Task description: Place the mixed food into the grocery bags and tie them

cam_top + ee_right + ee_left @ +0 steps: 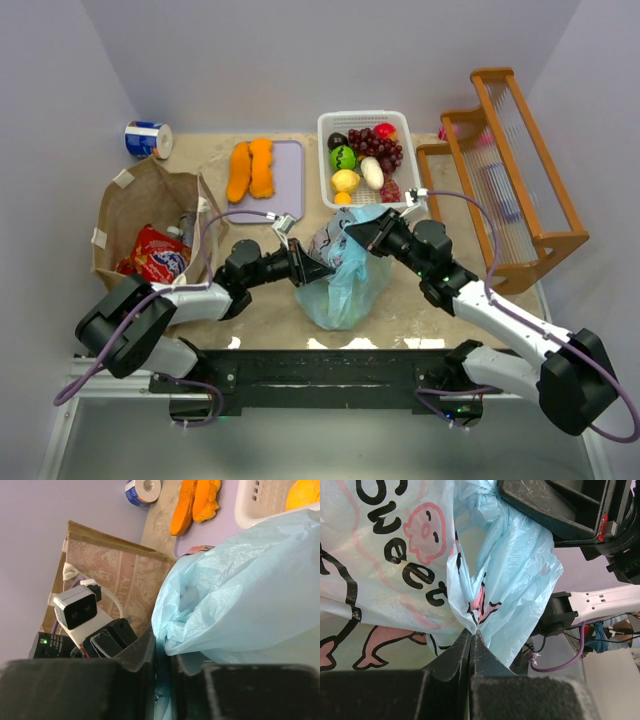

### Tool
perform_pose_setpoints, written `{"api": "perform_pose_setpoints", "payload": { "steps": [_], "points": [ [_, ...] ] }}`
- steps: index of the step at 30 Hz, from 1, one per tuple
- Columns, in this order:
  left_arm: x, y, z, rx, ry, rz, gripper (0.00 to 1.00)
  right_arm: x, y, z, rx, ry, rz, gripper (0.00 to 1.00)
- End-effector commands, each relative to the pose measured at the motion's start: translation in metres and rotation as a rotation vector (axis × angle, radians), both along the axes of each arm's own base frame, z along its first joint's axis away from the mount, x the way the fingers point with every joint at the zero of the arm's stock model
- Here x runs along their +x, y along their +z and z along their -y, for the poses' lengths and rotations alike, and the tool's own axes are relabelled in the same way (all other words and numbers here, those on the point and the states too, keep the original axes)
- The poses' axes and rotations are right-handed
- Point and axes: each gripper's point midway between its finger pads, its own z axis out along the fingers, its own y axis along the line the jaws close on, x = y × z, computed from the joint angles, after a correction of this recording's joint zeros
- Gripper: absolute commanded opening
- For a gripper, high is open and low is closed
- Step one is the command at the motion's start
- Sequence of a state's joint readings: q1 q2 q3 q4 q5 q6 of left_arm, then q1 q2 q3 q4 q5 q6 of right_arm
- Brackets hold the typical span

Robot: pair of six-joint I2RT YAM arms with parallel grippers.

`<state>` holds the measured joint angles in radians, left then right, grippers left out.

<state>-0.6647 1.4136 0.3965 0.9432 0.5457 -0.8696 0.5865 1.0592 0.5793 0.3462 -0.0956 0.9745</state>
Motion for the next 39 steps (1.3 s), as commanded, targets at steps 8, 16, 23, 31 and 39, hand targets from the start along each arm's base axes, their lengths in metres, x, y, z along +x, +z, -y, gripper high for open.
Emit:
{"api": "perform_pose_setpoints", "payload": {
  "steps": [8, 16, 23, 31, 39],
  "points": [
    [0.021, 0.023, -0.013, 0.108, 0.051, 0.114, 0.53, -0.001, 0.016, -0.025, 0.027, 0.148, 0.078, 0.00],
    [0.053, 0.065, -0.067, 0.129, 0.202, 0.248, 0.78, -0.008, 0.020, -0.037, -0.010, 0.256, 0.098, 0.00],
    [0.032, 0.092, -0.040, -0.064, -0.029, 0.299, 0.63, -0.012, 0.020, -0.040, 0.022, 0.304, 0.103, 0.00],
    [0.048, 0.099, -0.032, -0.104, -0.022, 0.309, 0.55, -0.016, 0.015, -0.042, 0.042, 0.328, 0.100, 0.00],
    [0.064, 0.119, -0.035, -0.119, 0.067, 0.392, 0.51, -0.016, 0.014, -0.042, 0.042, 0.334, 0.097, 0.00]
  ]
}}
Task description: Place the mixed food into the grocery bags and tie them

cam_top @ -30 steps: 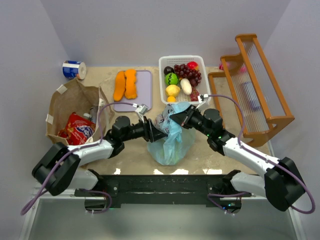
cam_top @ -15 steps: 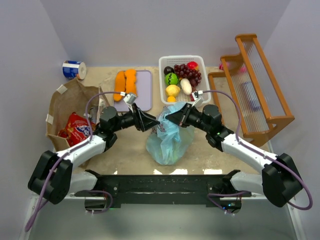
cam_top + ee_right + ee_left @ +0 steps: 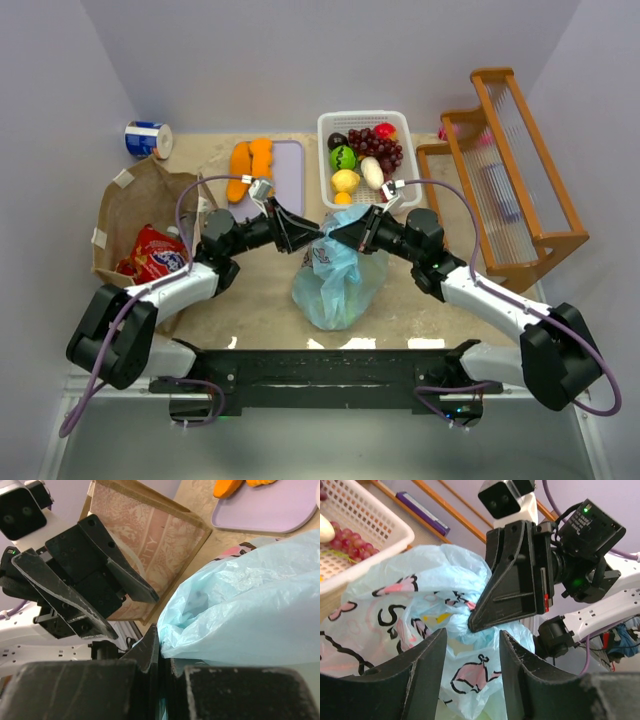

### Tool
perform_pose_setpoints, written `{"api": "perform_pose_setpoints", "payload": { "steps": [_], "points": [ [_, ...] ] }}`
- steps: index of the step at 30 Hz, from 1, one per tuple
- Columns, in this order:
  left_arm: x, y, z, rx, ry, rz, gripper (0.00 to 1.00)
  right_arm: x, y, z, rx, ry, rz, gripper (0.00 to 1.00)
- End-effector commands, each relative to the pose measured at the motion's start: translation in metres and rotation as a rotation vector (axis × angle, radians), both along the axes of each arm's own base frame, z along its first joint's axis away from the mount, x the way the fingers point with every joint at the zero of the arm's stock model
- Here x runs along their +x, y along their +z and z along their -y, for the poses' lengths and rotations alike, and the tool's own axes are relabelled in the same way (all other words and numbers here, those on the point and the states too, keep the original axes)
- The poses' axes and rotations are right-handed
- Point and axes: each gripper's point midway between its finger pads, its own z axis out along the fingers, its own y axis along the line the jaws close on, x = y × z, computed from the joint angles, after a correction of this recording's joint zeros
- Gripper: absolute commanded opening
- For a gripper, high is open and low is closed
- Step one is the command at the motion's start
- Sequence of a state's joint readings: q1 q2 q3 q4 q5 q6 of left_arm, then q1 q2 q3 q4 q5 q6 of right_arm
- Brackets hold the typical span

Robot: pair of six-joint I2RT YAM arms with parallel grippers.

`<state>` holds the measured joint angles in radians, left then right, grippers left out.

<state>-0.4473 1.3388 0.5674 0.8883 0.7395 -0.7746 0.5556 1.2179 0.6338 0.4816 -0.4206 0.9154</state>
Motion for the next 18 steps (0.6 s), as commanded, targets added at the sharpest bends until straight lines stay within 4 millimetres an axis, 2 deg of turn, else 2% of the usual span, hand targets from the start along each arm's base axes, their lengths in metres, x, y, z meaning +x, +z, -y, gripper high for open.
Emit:
{"api": "perform_pose_setpoints", "payload": {
  "steps": [1, 4, 6, 10, 18],
  "points": [
    [0.013, 0.034, 0.001, -0.052, 0.038, 0.126, 0.51, -0.003, 0.013, -0.004, 0.035, 0.036, 0.048, 0.00],
    [0.011, 0.027, 0.008, -0.055, -0.005, 0.113, 0.49, -0.003, 0.012, -0.004, 0.032, 0.038, 0.047, 0.00],
    [0.009, 0.030, 0.012, -0.068, -0.029, 0.136, 0.50, -0.003, 0.010, -0.004, 0.032, 0.039, 0.042, 0.00],
    [0.003, 0.019, 0.021, -0.060, -0.082, 0.131, 0.50, -0.002, 0.010, -0.005, 0.042, 0.041, 0.040, 0.00],
    [0.000, -0.003, 0.020, -0.037, -0.082, 0.087, 0.50, -0.003, 0.013, -0.005, 0.053, 0.044, 0.043, 0.00]
  ]
}}
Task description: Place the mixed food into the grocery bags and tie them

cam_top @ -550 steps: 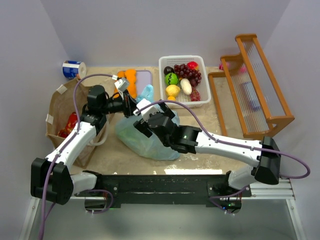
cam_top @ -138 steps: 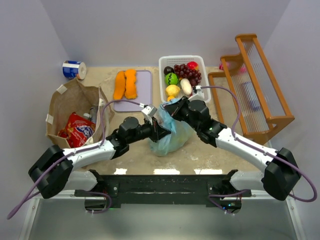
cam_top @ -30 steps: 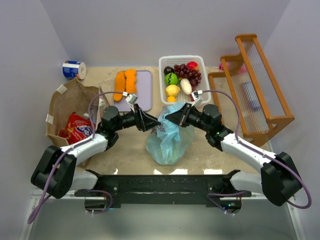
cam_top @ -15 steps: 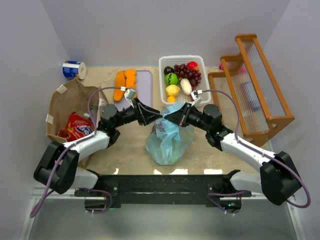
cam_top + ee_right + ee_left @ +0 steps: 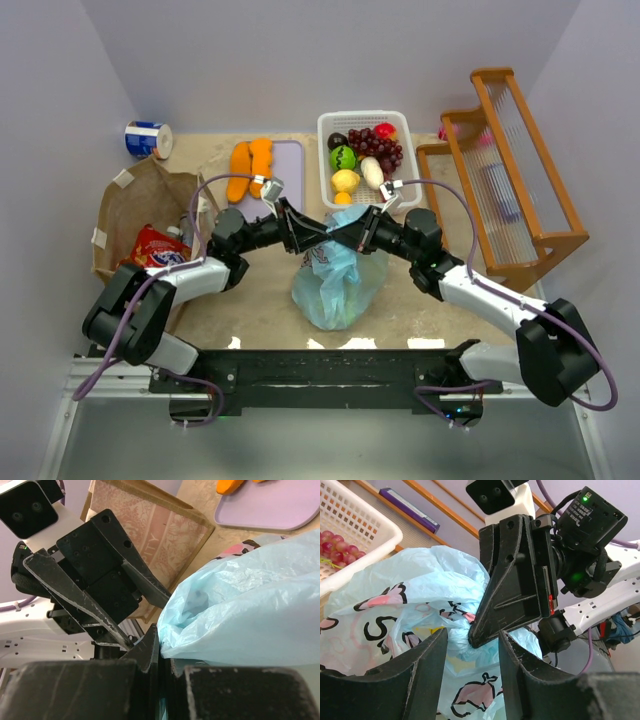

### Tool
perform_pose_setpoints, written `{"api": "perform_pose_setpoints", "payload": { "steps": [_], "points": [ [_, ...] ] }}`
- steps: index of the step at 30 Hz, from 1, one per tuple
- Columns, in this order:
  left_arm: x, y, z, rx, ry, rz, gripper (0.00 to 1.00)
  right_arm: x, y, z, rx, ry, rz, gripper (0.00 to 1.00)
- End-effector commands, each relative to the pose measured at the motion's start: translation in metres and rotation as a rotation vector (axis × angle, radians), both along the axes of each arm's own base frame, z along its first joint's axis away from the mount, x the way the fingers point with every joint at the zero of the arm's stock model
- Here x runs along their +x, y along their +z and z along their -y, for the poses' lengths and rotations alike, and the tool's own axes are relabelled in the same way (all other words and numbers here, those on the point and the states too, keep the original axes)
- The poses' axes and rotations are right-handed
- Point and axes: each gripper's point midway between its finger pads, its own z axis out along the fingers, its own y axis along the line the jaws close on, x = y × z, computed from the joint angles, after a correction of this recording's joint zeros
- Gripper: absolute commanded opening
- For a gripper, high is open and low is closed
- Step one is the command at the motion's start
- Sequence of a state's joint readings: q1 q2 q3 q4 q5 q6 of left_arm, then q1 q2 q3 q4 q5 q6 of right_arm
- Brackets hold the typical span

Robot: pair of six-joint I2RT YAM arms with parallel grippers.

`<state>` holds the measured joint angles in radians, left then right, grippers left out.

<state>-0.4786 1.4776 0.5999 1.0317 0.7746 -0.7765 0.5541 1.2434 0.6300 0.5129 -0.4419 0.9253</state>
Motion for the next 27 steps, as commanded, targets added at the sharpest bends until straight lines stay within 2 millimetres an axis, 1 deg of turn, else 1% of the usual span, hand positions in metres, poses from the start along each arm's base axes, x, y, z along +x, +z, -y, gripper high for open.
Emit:
{"api": "perform_pose_setpoints", "payload": {
  "steps": [1, 5, 9, 10, 15, 18, 27],
  "points": [
    [-0.005, 0.006, 0.000, -0.024, -0.015, 0.051, 0.50, -0.002, 0.018, -0.001, 0.047, 0.023, 0.053, 0.00],
    [-0.005, -0.002, -0.002, -0.014, 0.004, 0.034, 0.53, -0.002, 0.019, 0.000, 0.047, 0.023, 0.056, 0.00],
    [-0.002, -0.004, -0.002, -0.014, 0.019, 0.027, 0.55, -0.004, 0.021, 0.000, 0.048, 0.025, 0.058, 0.00],
    [-0.002, -0.001, -0.002, -0.022, 0.016, 0.029, 0.55, -0.004, 0.021, 0.001, 0.049, 0.023, 0.060, 0.00],
    [-0.002, -0.005, 0.001, -0.031, -0.008, 0.016, 0.47, -0.004, 0.023, 0.001, 0.047, 0.024, 0.066, 0.00],
    [-0.002, -0.006, 0.003, -0.038, -0.022, 0.013, 0.40, -0.004, 0.023, 0.001, 0.048, 0.025, 0.065, 0.00],
    [-0.006, -0.005, 0.012, -0.057, -0.065, 0.016, 0.37, -0.005, 0.023, 0.000, 0.049, 0.034, 0.063, 0.00]
  ]
}}
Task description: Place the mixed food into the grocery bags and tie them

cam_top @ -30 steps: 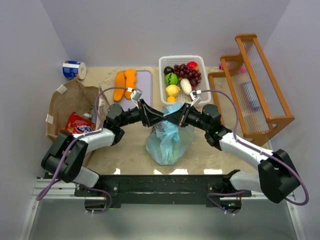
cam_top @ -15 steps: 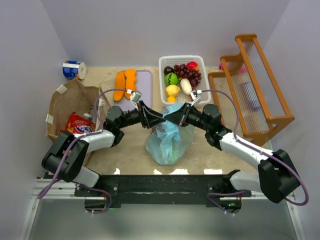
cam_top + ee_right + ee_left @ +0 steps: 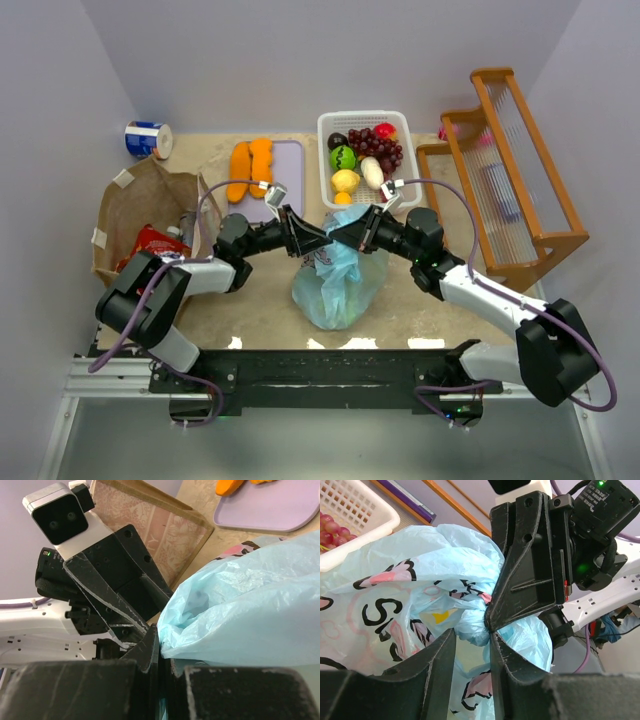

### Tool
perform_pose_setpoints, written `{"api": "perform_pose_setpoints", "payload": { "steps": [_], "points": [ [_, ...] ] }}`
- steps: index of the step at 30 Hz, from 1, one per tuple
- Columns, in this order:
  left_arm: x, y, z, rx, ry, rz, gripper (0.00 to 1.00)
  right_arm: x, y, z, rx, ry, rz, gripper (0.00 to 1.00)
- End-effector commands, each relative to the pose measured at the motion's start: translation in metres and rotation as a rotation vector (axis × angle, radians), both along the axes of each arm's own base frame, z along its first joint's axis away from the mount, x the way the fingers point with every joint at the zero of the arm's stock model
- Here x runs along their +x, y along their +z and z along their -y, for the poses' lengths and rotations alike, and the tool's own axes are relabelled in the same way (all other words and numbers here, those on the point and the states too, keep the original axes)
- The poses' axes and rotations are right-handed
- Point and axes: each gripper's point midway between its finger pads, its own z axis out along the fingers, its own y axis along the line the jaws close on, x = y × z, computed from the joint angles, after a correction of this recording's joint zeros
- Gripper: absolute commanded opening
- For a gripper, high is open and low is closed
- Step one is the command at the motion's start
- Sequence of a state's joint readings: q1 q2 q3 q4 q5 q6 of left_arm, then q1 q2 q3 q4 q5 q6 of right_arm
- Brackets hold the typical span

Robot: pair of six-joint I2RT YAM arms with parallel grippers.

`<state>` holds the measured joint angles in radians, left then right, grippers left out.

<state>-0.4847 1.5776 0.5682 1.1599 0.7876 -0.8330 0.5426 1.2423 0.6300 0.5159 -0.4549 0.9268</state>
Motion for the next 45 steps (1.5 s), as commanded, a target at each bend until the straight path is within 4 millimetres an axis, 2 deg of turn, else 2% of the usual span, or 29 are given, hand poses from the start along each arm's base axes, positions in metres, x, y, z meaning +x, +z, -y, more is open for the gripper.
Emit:
{"api": "perform_pose_setpoints", "payload": {
  "steps": [1, 5, 10, 14, 18, 19, 20, 21, 22, 23, 24, 25, 28, 31, 37, 41, 45],
  "points": [
    [-0.005, 0.020, 0.009, -0.050, -0.043, 0.073, 0.36, -0.006, 0.022, -0.002, 0.045, 0.031, 0.062, 0.00],
    [-0.007, 0.024, 0.009, -0.076, -0.056, 0.077, 0.30, -0.006, 0.020, -0.002, 0.038, 0.033, 0.062, 0.00],
    [-0.011, 0.030, 0.008, -0.102, -0.065, 0.072, 0.00, -0.007, 0.018, -0.002, 0.035, 0.035, 0.058, 0.00],
    [-0.015, 0.033, 0.006, -0.122, -0.070, 0.059, 0.00, -0.006, 0.017, -0.001, 0.021, 0.033, 0.059, 0.00],
    [-0.009, 0.031, 0.003, -0.113, -0.036, 0.027, 0.00, -0.006, 0.012, 0.001, -0.031, 0.037, 0.062, 0.01],
    [-0.008, 0.032, 0.003, -0.113, -0.029, 0.026, 0.00, -0.006, 0.015, 0.001, -0.042, 0.042, 0.073, 0.12],
    [-0.006, 0.029, 0.003, -0.104, -0.024, 0.009, 0.00, -0.006, 0.016, 0.001, -0.054, 0.045, 0.078, 0.19],
    [-0.004, 0.031, 0.004, -0.105, -0.018, 0.009, 0.00, -0.009, 0.010, 0.003, -0.084, 0.051, 0.058, 0.27],
    [-0.003, 0.032, 0.004, -0.103, -0.012, 0.008, 0.00, -0.007, 0.014, 0.004, -0.105, 0.055, 0.087, 0.38],
    [-0.001, 0.030, 0.004, -0.091, -0.007, 0.000, 0.00, -0.009, 0.017, 0.005, -0.116, 0.057, 0.100, 0.43],
    [0.000, 0.030, 0.004, -0.088, -0.003, -0.002, 0.00, -0.011, 0.011, 0.008, -0.151, 0.064, 0.095, 0.48],
    [0.001, 0.030, 0.004, -0.086, 0.000, -0.004, 0.00, -0.012, 0.015, 0.009, -0.161, 0.067, 0.104, 0.57],
    [0.004, 0.030, 0.005, -0.077, 0.007, -0.010, 0.00, -0.017, 0.009, 0.018, -0.234, 0.060, 0.108, 0.67],
    [0.005, 0.032, 0.004, -0.073, 0.014, -0.009, 0.00, -0.022, 0.007, 0.030, -0.297, 0.043, 0.119, 0.74],
    [0.009, 0.031, 0.005, -0.053, 0.026, -0.008, 0.00, -0.042, 0.008, 0.053, -0.370, 0.021, 0.171, 0.81],
    [0.010, 0.031, 0.006, -0.044, 0.027, -0.012, 0.00, -0.051, 0.003, 0.062, -0.415, 0.038, 0.234, 0.79],
    [0.011, 0.031, 0.005, -0.036, 0.037, -0.009, 0.00, -0.054, -0.015, 0.068, -0.489, 0.068, 0.225, 0.74]
  ]
}}
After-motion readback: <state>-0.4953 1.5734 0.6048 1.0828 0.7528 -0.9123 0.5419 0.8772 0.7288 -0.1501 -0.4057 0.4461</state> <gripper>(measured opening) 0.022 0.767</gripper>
